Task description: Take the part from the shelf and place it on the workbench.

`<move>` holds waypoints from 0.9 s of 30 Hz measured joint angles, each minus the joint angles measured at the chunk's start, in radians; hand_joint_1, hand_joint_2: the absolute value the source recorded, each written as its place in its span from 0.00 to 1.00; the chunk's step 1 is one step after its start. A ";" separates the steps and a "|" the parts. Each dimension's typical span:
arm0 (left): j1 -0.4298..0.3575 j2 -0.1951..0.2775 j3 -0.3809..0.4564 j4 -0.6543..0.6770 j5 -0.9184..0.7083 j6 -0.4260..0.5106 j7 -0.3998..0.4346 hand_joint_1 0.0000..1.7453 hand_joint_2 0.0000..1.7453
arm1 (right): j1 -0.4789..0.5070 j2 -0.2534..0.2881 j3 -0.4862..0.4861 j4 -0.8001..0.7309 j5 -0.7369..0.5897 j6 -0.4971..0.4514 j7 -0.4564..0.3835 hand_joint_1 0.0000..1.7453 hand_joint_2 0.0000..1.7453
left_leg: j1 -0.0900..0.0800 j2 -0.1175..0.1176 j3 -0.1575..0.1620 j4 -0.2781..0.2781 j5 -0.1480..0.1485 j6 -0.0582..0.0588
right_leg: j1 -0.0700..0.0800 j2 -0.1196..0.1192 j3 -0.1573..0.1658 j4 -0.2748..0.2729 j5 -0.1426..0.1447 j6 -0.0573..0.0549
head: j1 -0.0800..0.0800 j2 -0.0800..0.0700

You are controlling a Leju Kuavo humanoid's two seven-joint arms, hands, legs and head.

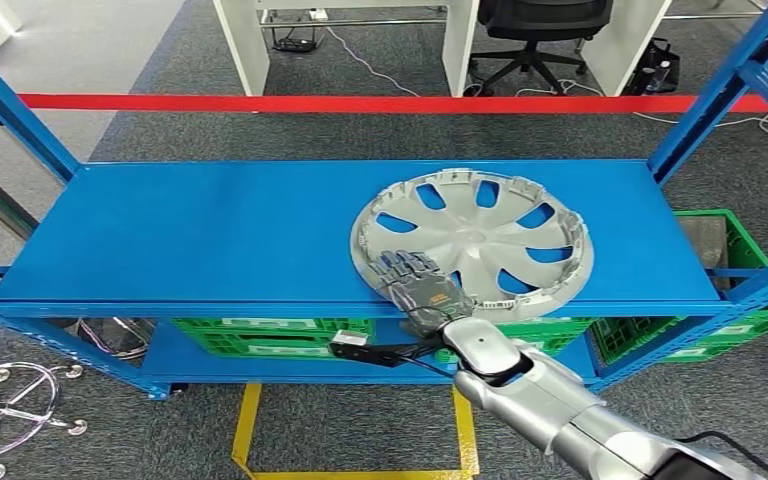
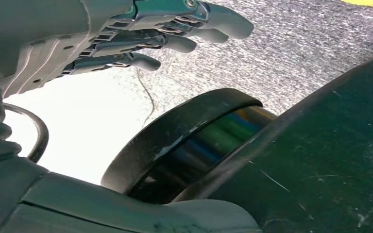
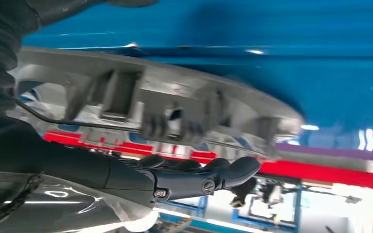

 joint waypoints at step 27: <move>0.025 -0.027 0.039 0.000 -0.026 0.146 -0.003 0.00 1.00 | 0.058 -0.116 -0.055 -0.213 -0.013 0.122 0.060 0.96 1.00 | 0.000 0.000 0.000 0.000 0.000 0.000 | -0.001 0.000 0.000 0.000 0.000 0.000 | 0.000 0.000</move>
